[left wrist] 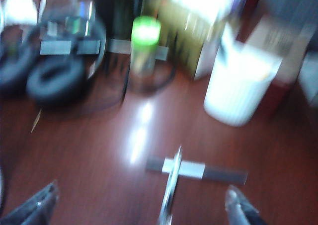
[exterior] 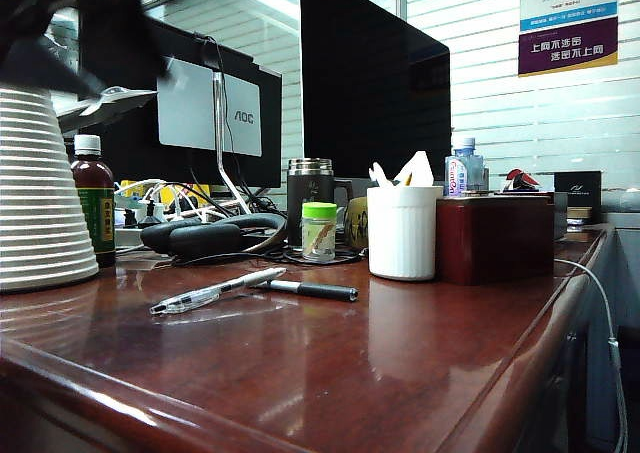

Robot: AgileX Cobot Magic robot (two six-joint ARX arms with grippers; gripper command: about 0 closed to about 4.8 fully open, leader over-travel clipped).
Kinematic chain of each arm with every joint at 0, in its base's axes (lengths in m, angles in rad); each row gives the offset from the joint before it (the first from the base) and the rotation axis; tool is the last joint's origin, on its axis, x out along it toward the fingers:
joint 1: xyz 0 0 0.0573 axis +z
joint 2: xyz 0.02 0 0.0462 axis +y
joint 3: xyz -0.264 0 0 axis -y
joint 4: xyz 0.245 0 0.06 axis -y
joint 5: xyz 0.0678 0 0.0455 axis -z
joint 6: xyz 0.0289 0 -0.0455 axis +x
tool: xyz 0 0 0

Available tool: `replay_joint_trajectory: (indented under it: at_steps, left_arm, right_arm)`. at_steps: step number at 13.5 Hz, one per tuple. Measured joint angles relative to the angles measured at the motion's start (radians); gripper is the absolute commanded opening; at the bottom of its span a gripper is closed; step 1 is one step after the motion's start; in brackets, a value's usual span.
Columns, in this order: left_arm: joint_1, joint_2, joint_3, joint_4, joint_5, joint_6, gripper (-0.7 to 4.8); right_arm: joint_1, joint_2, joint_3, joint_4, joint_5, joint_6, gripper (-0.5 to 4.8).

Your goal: Pick up all the pens on the desk and put them into the pen holder one by one.

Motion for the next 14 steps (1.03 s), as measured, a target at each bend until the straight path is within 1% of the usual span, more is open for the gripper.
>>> replay_joint_trajectory:
  at_steps: [2,4,7,11,14]
  left_arm:
    - [0.0,0.047,0.0,0.074,0.016,-0.011,4.79]
    - [0.0,0.123,0.0,0.109,0.054,-0.012,4.79]
    - [0.0,0.203,0.0,0.115,0.074,-0.031,4.79]
    - [0.0,0.229,0.0,0.116,0.07,-0.034,4.79]
    - [0.0,0.241,0.0,0.114,0.07,-0.035,4.79]
  right_arm:
    - [-0.053,0.045,-0.092,0.172,0.004,0.054,-0.06]
    - [-0.099,0.174,-0.166,0.382,0.004,0.15,-0.06]
    - [-0.123,0.335,-0.161,0.584,0.006,0.16,-0.06]
    - [-0.129,0.425,-0.161,0.575,0.003,0.167,-0.06]
    - [-0.129,0.449,-0.161,0.518,0.003,0.167,-0.05]
